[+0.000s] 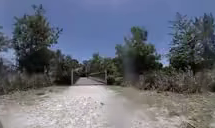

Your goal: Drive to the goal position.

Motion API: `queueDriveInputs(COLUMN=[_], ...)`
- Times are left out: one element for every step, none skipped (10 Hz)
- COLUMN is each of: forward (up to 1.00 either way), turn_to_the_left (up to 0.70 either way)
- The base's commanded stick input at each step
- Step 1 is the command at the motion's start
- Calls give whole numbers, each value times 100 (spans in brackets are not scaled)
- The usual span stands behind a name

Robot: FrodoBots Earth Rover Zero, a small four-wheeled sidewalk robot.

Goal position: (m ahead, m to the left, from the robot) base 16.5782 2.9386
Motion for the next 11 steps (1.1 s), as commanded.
queueDriveInputs(forward=[70,70,70,70,70,70,70,70,70,70,70], turn_to_the_left=[10,0,0,0,0,0,0,0,0,0,0])
